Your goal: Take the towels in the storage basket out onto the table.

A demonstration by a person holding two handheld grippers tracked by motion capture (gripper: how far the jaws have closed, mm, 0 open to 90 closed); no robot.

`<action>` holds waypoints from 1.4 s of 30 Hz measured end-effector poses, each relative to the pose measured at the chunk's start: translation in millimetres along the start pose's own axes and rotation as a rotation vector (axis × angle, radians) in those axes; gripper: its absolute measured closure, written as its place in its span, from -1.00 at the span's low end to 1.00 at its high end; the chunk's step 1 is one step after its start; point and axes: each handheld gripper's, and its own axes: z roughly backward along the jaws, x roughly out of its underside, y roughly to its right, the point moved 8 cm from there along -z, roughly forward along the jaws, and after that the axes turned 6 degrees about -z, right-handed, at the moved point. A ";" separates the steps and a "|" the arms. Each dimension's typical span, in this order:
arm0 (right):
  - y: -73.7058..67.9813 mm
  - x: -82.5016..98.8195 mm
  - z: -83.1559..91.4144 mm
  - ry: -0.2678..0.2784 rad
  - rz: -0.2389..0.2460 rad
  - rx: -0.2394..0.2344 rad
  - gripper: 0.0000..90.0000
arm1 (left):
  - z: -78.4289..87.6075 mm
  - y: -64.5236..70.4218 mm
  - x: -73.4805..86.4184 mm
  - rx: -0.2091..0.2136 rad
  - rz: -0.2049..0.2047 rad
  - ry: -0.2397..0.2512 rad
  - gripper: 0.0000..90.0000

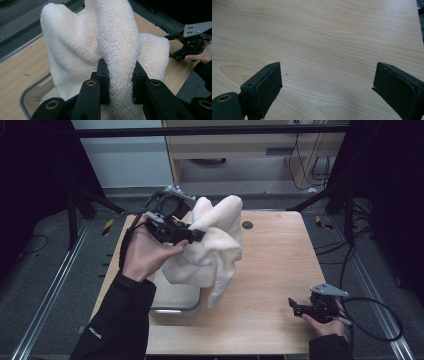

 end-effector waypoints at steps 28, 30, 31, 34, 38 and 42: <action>10.5 5.5 1.5 -0.013 0.002 0.028 -0.82 | -105.6 37.9 -15.2 0.084 -0.058 -0.039 0.64; 11.2 5.6 1.2 -0.011 0.006 0.031 -0.82 | -113.8 39.6 -13.7 0.096 -0.058 -0.043 0.64; 11.1 5.7 1.2 -0.012 0.006 0.031 -0.82 | -117.7 40.1 -12.7 0.097 -0.060 -0.048 0.64; 11.6 6.1 0.8 -0.016 0.008 0.031 -0.82 | -128.3 41.5 -9.3 0.102 -0.064 -0.061 0.64; 11.9 6.9 -0.4 -0.021 0.008 0.033 -0.82 | -142.1 44.7 -4.0 0.105 -0.066 -0.068 0.63; 12.3 7.5 -0.7 -0.024 0.005 0.033 -0.82 | -156.0 48.7 2.2 0.118 -0.062 -0.069 0.62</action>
